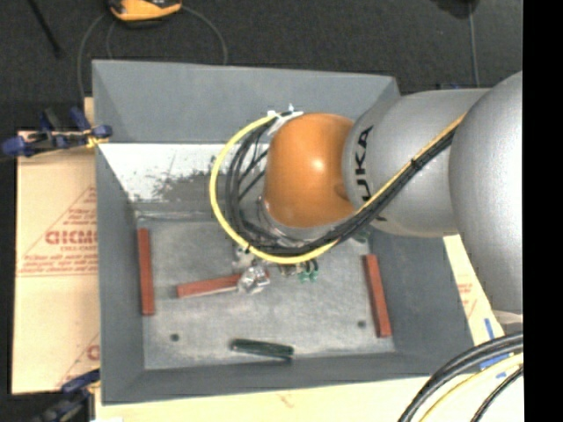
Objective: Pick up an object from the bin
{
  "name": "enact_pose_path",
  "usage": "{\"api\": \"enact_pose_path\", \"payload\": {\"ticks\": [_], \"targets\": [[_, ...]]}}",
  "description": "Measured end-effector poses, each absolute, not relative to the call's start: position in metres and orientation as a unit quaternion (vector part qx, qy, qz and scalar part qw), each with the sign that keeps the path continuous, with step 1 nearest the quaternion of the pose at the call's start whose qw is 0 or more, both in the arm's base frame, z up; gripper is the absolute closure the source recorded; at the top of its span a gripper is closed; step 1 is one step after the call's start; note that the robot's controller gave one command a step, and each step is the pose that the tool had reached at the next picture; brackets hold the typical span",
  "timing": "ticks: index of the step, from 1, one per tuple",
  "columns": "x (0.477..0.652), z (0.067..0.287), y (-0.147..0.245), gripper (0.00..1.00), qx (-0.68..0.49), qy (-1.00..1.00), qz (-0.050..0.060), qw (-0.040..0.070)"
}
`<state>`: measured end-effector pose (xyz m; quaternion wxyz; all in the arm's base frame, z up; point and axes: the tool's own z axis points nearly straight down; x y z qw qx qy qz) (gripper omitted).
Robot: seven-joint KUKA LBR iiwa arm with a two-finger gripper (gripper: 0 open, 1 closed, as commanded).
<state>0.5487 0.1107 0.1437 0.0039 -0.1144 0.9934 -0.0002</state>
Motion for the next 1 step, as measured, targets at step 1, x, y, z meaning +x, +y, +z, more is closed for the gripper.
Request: {"api": "enact_pose_path", "payload": {"ticks": [1], "targets": [[0.5439, 0.2408, 0.1056, 1.00, -0.104, 0.995, 0.000, 0.002]]}}
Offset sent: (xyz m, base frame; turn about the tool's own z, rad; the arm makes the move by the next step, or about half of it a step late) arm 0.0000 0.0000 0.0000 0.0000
